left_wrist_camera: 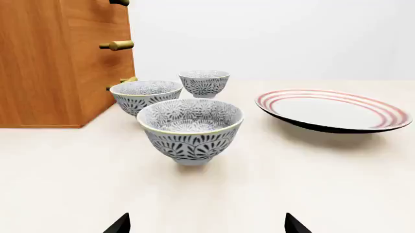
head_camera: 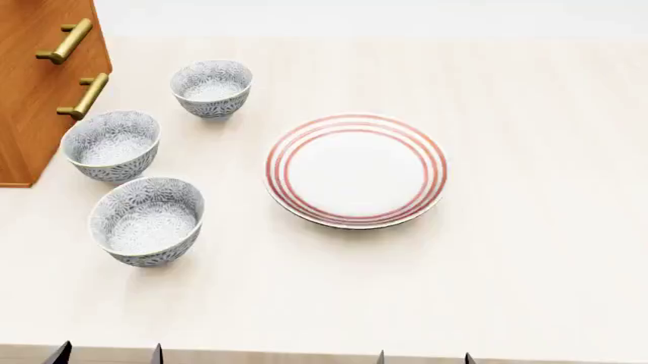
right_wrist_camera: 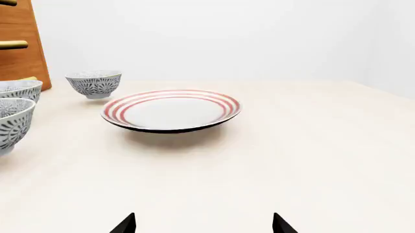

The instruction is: Pick up the bowl and put it in the front on the plate.

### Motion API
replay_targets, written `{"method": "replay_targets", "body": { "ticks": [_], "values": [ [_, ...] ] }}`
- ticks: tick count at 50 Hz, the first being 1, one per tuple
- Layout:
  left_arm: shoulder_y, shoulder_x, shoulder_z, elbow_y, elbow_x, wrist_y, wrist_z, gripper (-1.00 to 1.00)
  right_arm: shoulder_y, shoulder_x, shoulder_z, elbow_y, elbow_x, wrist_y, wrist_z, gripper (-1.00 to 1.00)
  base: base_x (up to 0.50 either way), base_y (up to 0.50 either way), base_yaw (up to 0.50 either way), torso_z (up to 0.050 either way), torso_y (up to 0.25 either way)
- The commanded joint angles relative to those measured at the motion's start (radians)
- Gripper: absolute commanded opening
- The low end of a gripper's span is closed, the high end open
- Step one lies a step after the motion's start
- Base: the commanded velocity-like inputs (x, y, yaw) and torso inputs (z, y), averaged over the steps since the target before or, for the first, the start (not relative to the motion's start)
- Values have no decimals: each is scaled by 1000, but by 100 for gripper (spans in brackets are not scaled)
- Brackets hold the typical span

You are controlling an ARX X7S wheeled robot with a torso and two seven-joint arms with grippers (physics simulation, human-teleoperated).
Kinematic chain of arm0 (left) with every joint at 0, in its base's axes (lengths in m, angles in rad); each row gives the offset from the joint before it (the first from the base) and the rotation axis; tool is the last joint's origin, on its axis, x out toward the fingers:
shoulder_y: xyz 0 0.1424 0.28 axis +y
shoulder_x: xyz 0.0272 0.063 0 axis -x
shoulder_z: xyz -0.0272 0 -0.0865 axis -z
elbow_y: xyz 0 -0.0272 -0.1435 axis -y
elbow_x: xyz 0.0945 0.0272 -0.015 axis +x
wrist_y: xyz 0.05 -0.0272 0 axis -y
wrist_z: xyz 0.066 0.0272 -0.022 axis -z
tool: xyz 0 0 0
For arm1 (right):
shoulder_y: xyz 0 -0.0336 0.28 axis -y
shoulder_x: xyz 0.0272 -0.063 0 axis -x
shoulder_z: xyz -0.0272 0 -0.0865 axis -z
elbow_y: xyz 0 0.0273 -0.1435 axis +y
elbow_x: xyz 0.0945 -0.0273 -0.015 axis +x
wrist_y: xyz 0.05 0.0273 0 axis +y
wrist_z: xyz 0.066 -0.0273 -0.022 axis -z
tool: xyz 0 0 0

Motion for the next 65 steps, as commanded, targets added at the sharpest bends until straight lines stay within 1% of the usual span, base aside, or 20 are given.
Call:
{"method": "replay_targets", "body": {
  "ticks": [1, 7, 15, 17, 20, 22, 25, 29, 30, 33, 34, 37, 43, 47, 51, 65],
  "values": [
    [0, -13, 11, 13, -13, 7, -35, 100, -7, 17, -27, -5, 5, -12, 18, 100, 0, 0, 0, 0, 0],
    [-4, -36, 34, 11, -19, 4, -74, 100, -12, 38, -51, -13, 13, -21, 48, 100, 0, 0, 0, 0, 0],
    [-7, -52, 53, 11, -34, 3, -95, 100, -11, 55, -70, -20, 27, -23, 67, 100, 0, 0, 0, 0, 0],
    [-5, -57, 60, 10, -28, 10, -102, 100, -10, 58, -72, -12, 32, -29, 70, 100, 0, 0, 0, 0, 0],
    [-4, -60, 54, 21, -60, 15, -98, 100, -13, 62, -72, -12, 41, -42, 79, 100, 0, 0, 0, 0, 0],
    [-10, -65, 56, 18, -52, 42, -107, 100, -14, 65, -71, -19, 44, -55, 86, 100, 0, 0, 0, 0, 0],
    [-25, -77, 46, 84, -55, 29, -122, 100, -12, 79, -61, -59, 53, -64, 91, 100, 104, 0, 0, 0, 0],
    [-28, -101, 36, 239, -83, -32, -119, 100, -13, 107, -39, -216, 93, 15, 92, 100, 375, 0, 0, 0, 0],
    [-34, -112, 35, 294, -92, -83, -116, 100, -13, 117, -30, -286, 104, 54, 95, 100, 500, 0, 0, 0, 0],
    [-42, -130, 37, 357, -99, -137, -114, 100, -14, 133, -26, -365, 108, 103, 103, 100, 500, 0, 0, 0, 0],
    [-48, -141, 35, 405, -108, -183, -112, 100, -12, 143, -18, -415, 115, 146, 108, 100, 500, 0, 0, 0, 0],
    [-52, -156, 33, 460, -107, -205, -114, 100, -5, 160, -12, -469, 127, 197, 109, 100, 500, 0, 0, 0, 0],
    [-86, -183, -9, 588, -182, -349, -114, 100, -6, 204, -4, -614, 161, 298, 96, 100, 500, 0, 0, 0, 0],
    [-95, -196, -20, 618, -200, -372, -117, 100, -1, 221, 15, -680, 181, 337, 107, 100, 500, 0, 0, 0, 0],
    [-103, -203, -22, 631, -213, -391, -124, 100, 0, 231, 32, -702, 189, 338, 115, 100, 500, 0, 0, 0, 0],
    [-102, -217, -23, 637, -243, -395, -137, 100, -11, 251, 39, -731, 212, 333, 122, 100, 500, 0, 0, 0, 0]
  ]
}}
